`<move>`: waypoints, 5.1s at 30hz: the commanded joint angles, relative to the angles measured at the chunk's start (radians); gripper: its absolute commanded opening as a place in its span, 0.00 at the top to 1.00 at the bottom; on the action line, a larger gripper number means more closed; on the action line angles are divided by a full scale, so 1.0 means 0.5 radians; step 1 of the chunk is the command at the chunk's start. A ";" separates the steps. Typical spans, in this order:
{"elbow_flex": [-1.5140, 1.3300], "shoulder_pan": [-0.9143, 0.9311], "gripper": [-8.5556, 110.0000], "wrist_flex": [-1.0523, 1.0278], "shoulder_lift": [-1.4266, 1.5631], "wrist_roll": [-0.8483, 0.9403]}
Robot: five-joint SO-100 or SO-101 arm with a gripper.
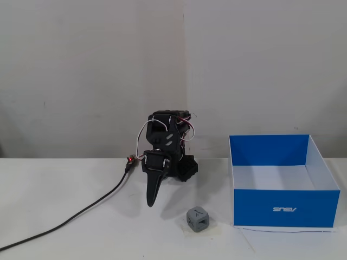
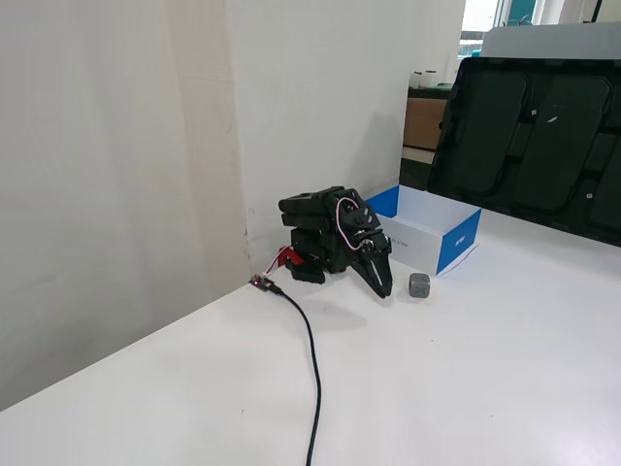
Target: Pick the gray block and keep it in the box.
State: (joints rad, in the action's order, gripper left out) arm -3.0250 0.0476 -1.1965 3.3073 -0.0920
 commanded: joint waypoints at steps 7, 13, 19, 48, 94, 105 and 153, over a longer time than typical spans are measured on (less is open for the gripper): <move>0.009 0.000 0.93 -0.003 0.242 -0.031; 0.009 0.000 0.93 -0.003 0.242 -0.031; 0.009 0.000 0.93 -0.003 0.242 -0.031; 0.009 0.000 0.93 -0.003 0.242 -0.031; 0.801 -0.328 0.93 0.080 -0.742 -0.021; 1.368 -0.549 0.93 -0.037 -1.681 0.141; 1.954 -0.966 0.69 -0.190 -3.083 0.577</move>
State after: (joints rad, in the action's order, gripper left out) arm -2.1169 -0.4403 -1.3116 1.7717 0.1856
